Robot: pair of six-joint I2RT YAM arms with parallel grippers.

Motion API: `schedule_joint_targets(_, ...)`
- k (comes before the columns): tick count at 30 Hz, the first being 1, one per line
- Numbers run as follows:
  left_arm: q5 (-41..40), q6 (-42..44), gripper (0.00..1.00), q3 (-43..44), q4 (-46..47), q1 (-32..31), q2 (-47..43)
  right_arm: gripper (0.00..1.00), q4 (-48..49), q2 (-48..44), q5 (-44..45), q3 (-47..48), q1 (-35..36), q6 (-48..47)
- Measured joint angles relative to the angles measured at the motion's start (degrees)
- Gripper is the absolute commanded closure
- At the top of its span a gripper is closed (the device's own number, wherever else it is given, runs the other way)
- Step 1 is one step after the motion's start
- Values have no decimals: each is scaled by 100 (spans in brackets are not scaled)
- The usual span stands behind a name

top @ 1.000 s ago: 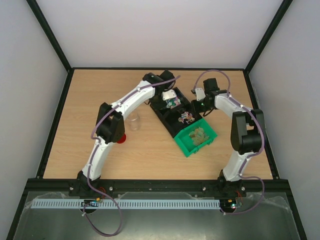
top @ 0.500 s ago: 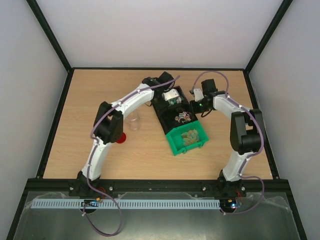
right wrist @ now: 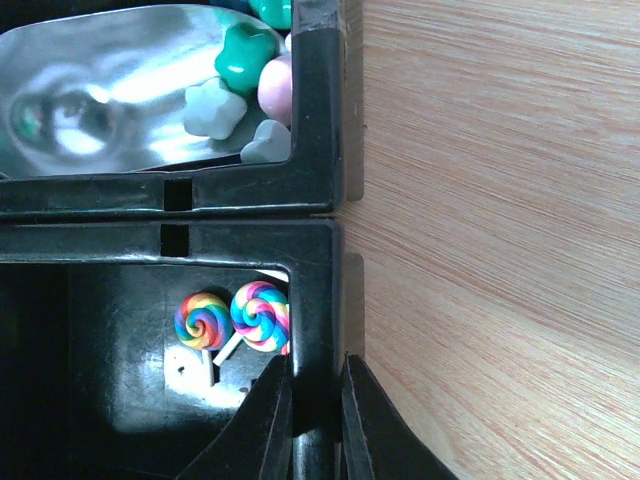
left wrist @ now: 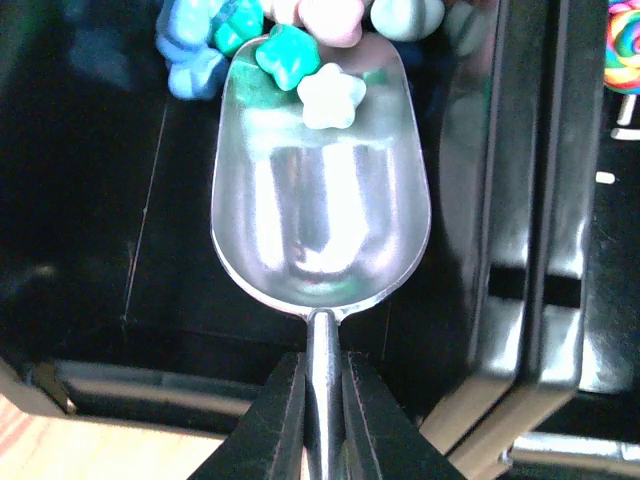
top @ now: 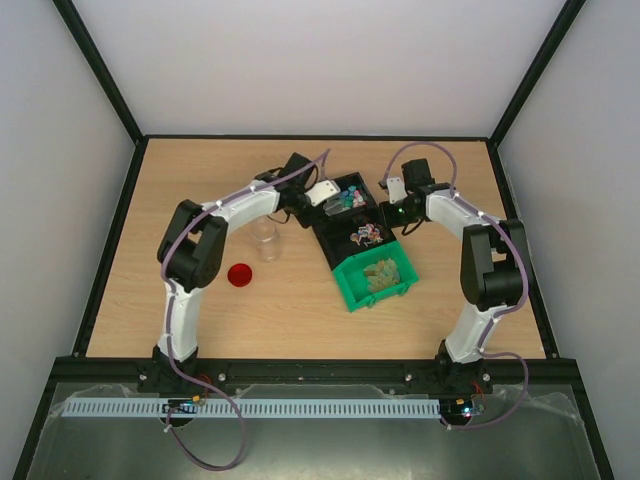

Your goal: Pack the candies

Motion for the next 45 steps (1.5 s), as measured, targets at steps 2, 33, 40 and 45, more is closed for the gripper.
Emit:
schedule_joint_targets(2,293,-15,98,-291,208,146,-118,99,0,0,39,2,4,-9)
schedule_joint_targets(33,1541,-35,98,-1585,2044,638,-597,99,-7,-4,146,33,7,-92)
schedule_joint_targets(40,1834,-94,98,-1895,2238,879,-710,99,-7,-4,142,33,2,-92)
schedule_joint_targets(45,1978,-166,98,-1895,2444,942,-787,99,-7,-4,142,33,2,-92)
